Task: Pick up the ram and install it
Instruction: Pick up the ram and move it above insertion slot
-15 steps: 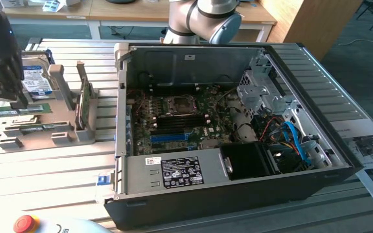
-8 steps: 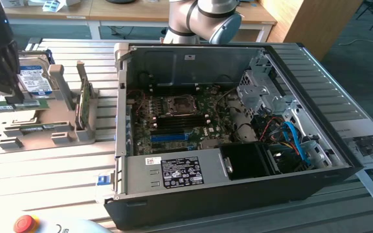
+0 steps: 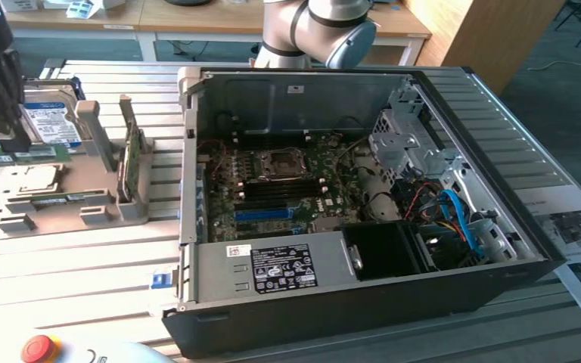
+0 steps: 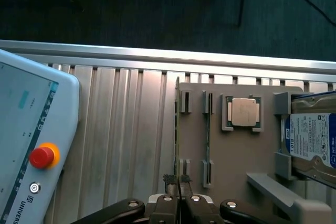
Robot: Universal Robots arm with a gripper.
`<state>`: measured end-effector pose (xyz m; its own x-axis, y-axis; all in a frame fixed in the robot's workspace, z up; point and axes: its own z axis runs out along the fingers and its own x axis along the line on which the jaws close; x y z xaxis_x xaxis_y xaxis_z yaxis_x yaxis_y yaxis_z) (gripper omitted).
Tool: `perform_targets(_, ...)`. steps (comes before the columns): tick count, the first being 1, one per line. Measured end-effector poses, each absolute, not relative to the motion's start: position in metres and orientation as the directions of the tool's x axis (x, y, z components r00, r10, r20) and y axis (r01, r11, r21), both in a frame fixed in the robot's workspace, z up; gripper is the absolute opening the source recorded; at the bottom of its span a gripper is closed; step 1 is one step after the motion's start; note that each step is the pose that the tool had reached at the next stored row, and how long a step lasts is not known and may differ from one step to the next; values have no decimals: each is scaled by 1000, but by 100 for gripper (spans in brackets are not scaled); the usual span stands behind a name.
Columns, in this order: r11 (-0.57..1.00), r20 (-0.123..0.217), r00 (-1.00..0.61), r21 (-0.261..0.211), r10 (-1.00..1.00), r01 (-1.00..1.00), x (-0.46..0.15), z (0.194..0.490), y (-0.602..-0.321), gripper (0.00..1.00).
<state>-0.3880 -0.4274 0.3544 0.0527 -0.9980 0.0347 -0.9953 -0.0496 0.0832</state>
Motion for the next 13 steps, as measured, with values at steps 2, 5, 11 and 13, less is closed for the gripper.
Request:
perform_targets(2,-49,38,53,84,-998,-995,-388,359,-427,12)
perform_targets(5,-49,44,53,85,-998,-995,-387,365,-427,12)
perform_targets(11,-49,46,53,85,-998,-995,-387,367,-427,12)
perform_targets(13,-49,46,53,84,-998,-995,-387,367,-427,12)
